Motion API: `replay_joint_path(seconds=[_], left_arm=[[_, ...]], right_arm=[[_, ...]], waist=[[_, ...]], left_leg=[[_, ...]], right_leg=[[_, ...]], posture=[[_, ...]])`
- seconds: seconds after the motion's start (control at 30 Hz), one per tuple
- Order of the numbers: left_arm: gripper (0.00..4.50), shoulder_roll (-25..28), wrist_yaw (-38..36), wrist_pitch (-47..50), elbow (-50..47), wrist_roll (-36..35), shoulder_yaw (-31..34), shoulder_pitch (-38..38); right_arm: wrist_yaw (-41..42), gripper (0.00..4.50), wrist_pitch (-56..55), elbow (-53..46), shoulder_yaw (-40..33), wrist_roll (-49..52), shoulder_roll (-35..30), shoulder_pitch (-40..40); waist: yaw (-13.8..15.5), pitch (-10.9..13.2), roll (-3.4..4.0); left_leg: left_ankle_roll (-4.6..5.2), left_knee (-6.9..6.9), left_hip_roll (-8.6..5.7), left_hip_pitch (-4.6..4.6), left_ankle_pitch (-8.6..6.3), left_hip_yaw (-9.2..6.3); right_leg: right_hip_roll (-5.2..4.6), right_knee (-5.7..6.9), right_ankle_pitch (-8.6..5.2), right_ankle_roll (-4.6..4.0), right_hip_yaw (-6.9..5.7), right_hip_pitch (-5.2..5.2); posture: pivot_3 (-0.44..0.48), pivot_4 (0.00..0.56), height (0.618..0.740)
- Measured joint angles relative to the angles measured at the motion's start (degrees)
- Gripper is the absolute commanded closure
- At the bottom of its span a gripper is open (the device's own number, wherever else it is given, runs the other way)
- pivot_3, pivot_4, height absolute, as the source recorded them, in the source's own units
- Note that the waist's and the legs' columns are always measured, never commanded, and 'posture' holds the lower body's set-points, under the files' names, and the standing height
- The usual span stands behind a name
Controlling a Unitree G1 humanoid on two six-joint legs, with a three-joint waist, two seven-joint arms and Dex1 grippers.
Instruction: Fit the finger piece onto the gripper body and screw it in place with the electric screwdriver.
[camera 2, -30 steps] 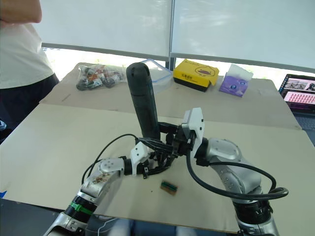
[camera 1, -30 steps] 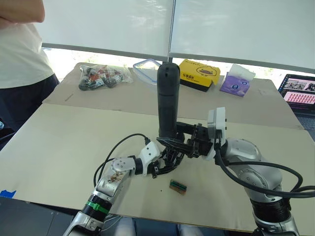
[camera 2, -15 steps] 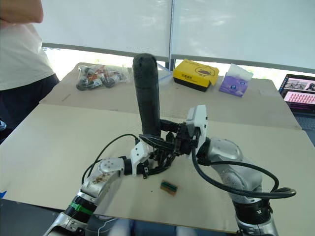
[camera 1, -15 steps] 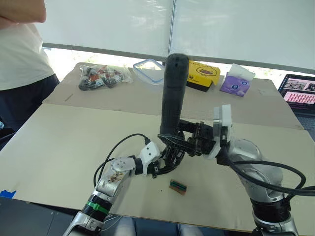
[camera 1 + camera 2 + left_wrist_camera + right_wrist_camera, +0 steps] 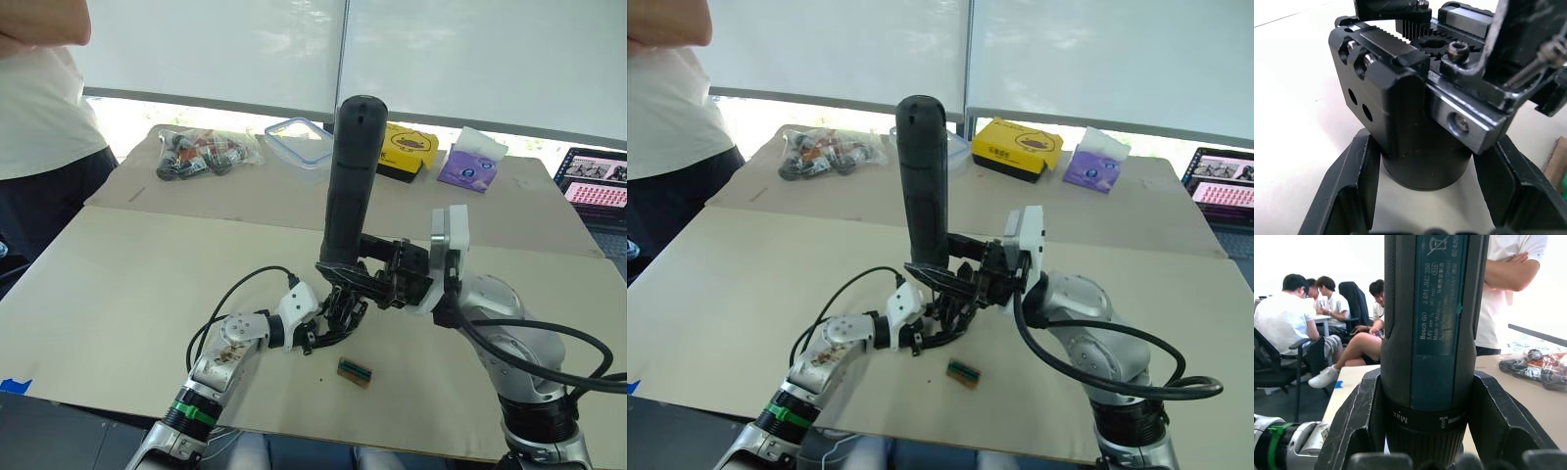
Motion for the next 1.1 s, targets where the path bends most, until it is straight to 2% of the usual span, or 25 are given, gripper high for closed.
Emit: replay_joint_path(seconds=[1.1], left_arm=[[2.21,-0.01,0.00,0.90,-0.99,-0.06,0.00,0.50]], right_arm=[[0.93,2.58,-0.15,0.61,0.65,-4.18,1.07,0.27]], waist=[[-0.02,0.00,0.00]], left_leg=[[0.00,-0.01,0.00,-0.01,0.00,0.00]], right_leg=[[0.00,0.00,0.00,0.00,-0.01,-0.01]], posture=[[0.000,0.150,0.740]])
